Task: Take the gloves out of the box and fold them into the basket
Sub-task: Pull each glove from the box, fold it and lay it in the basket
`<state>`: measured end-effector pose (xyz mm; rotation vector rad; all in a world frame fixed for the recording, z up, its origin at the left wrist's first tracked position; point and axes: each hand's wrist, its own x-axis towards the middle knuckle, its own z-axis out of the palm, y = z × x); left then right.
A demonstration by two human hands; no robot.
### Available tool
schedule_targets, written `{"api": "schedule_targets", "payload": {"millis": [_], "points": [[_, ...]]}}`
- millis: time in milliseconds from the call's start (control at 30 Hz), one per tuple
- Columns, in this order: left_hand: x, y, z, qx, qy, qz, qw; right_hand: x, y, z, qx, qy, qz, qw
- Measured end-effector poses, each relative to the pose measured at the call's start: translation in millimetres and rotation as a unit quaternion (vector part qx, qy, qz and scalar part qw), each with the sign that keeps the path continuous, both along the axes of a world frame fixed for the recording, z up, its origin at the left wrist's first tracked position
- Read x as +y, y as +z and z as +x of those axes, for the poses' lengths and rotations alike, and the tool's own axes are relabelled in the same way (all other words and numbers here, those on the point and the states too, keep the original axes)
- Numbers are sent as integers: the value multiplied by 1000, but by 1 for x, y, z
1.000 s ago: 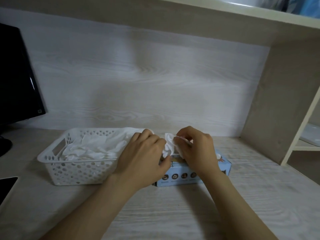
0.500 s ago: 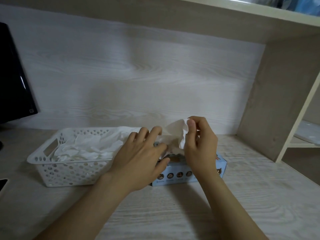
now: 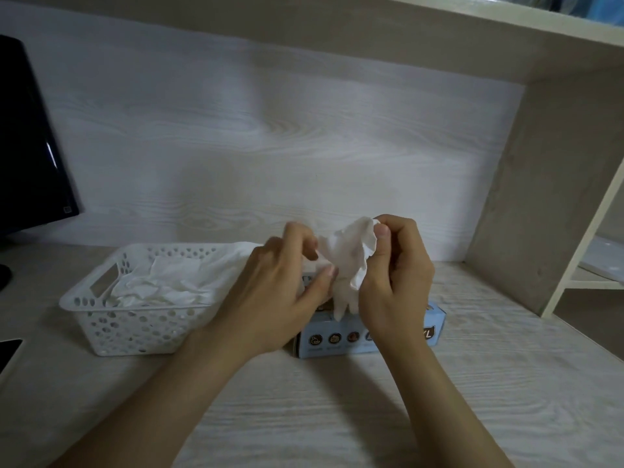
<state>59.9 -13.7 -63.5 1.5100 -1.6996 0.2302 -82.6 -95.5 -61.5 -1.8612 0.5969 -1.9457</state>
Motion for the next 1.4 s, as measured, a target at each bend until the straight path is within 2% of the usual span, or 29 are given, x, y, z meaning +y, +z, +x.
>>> {"api": "schedule_targets", "payload": {"millis": [100,167,233,367,467,567,600,700,767,933,1067,1133,1267,1300,1400], "points": [[-5,-5,5,80,4,-59,995,2,3,2,-5,92,49,995],[-6,-6,8,75,12,-75,994,2,5,2,-11,157,106,982],[-8,-6,10,59,15,-78,995,4,8,-1,-29,224,177,958],[-8,-2,12,95,-14,-67,993,7,12,-7,-28,315,283,905],[-5,3,11,172,-45,-98,979,6,13,-9,7,337,325,883],[-5,6,12,253,-57,-128,957,8,16,-11,10,429,362,828],[-4,7,13,270,-55,-135,952,7,14,-10,28,438,345,830],[-2,10,11,303,-60,-140,941,3,8,-9,122,395,276,868],[0,11,10,299,-51,-133,943,2,3,-7,138,384,280,869],[1,10,11,322,-44,-88,942,2,9,-6,80,345,313,881],[4,13,13,321,-54,-34,945,-1,8,-4,58,264,308,912],[6,16,16,358,-92,-1,929,0,7,-3,48,240,299,922],[9,27,24,487,-154,23,860,1,5,-4,76,239,258,933],[9,29,27,493,-149,14,857,2,4,-4,103,252,238,932],[10,30,39,455,-102,-28,884,7,0,-2,167,277,209,923]]}}
